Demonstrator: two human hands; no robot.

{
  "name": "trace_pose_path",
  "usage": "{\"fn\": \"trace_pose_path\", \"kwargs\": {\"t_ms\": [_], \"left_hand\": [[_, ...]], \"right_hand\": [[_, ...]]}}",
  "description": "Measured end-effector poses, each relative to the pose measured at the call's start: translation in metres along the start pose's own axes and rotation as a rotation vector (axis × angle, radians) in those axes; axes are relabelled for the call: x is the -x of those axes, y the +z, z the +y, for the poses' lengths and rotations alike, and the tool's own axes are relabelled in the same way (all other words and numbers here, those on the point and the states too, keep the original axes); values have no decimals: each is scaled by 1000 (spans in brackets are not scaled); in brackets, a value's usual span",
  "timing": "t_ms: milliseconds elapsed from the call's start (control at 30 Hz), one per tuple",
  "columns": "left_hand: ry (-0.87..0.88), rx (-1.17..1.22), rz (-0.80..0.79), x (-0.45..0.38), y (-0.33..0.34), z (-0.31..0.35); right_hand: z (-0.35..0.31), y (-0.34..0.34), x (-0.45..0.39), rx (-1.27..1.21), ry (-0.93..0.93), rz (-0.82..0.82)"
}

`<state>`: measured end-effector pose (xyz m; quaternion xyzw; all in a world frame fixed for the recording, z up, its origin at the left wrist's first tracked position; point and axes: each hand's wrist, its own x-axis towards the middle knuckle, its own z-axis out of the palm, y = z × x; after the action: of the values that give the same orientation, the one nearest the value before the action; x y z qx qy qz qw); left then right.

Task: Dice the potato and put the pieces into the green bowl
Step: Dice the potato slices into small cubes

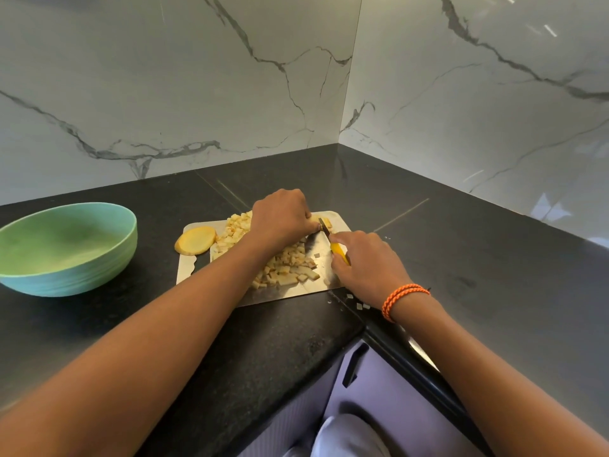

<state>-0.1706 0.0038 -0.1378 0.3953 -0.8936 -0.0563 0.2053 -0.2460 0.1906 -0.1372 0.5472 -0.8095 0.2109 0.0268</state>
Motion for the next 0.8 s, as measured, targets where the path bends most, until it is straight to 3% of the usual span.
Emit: {"fn": "trace_pose_path", "kwargs": {"t_ms": [167, 400, 800], "left_hand": [[-4, 0, 18, 2, 0, -1], [27, 74, -72, -2, -6, -9], [23, 137, -73, -7, -8, -17]], "right_hand": [[8, -9, 25, -29, -6, -8], [5, -11, 3, -65, 0, 175], [-1, 8, -24, 13, -54, 64]]}}
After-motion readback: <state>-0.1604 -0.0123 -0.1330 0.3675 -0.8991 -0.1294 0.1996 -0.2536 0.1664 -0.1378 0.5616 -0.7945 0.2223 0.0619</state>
